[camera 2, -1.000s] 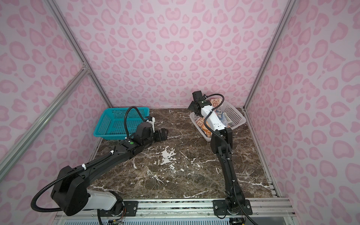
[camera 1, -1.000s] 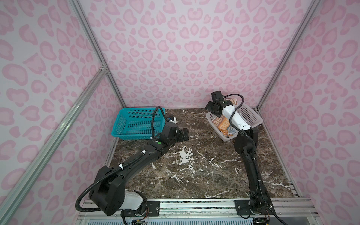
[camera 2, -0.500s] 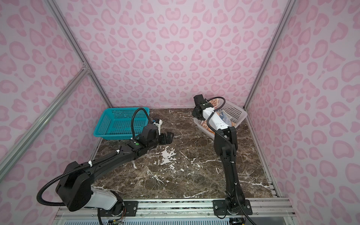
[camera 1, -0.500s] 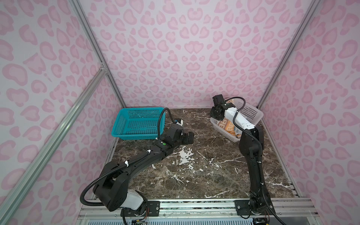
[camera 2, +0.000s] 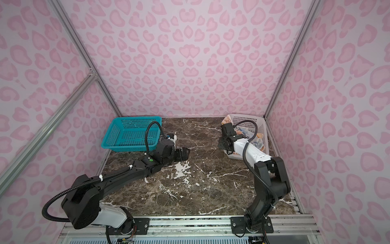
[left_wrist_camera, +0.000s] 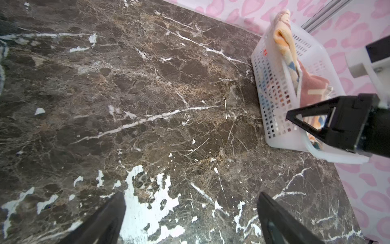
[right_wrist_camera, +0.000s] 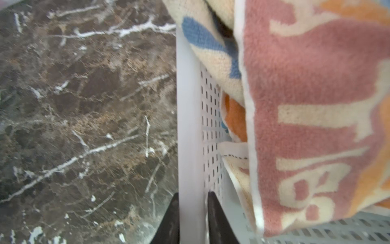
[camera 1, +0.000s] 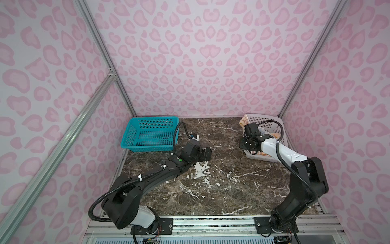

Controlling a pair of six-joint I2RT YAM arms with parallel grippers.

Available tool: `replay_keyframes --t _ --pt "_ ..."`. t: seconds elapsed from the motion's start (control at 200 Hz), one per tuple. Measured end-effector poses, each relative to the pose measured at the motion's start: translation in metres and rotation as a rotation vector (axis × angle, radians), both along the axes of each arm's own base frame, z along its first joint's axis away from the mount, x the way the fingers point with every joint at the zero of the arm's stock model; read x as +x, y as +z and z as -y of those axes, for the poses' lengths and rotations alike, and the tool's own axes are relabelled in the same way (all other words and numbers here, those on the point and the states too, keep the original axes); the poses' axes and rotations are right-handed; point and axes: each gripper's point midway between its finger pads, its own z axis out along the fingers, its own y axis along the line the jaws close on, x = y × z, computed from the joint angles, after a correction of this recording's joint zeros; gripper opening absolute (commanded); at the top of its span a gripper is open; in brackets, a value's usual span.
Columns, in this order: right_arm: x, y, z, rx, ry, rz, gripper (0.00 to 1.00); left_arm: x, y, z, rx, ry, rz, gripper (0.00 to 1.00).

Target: Fold and stack the towels

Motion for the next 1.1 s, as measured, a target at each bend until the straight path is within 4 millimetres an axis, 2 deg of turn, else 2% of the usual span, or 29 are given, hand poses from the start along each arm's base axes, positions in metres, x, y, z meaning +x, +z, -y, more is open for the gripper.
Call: replay_keyframes --t 0.06,0.13,0.2,0.29,0.355,0.415,0.475,0.64,0.74,1.1 --pt "-0.022 -0.003 0.011 -0.041 0.008 -0.054 0.57 -0.001 -0.002 0.002 0.005 -0.003 -0.003 0.98" --pt "-0.025 0.008 0.019 -0.075 0.008 -0.044 0.70 -0.001 -0.005 0.003 0.007 -0.004 -0.007 0.98" --pt "-0.013 0.023 0.024 -0.106 0.012 -0.015 0.76 0.000 -0.006 0.004 0.006 0.004 -0.011 0.98" --pt "0.012 0.031 0.025 -0.142 0.015 -0.013 0.75 0.002 -0.005 0.005 0.000 0.008 -0.012 0.98" --pt "0.028 0.029 0.027 -0.171 0.019 -0.020 0.69 0.003 -0.001 0.007 -0.009 0.009 -0.006 0.98" --pt "0.034 0.021 0.027 -0.189 0.024 -0.047 0.61 0.004 0.002 0.008 -0.013 0.008 -0.001 0.98" --pt "0.034 0.011 0.028 -0.199 0.027 -0.078 0.56 0.004 0.002 0.008 -0.014 0.008 0.000 0.98" --pt "0.032 -0.002 0.030 -0.214 0.041 -0.125 0.25 0.004 0.003 0.008 -0.011 0.006 0.002 0.98" --pt "0.028 -0.006 0.031 -0.222 0.046 -0.132 0.14 0.005 0.004 0.009 -0.012 0.007 0.003 0.98" --pt "0.008 -0.006 0.050 -0.364 0.159 -0.123 0.00 0.012 -0.005 0.019 -0.019 0.005 -0.028 0.98"
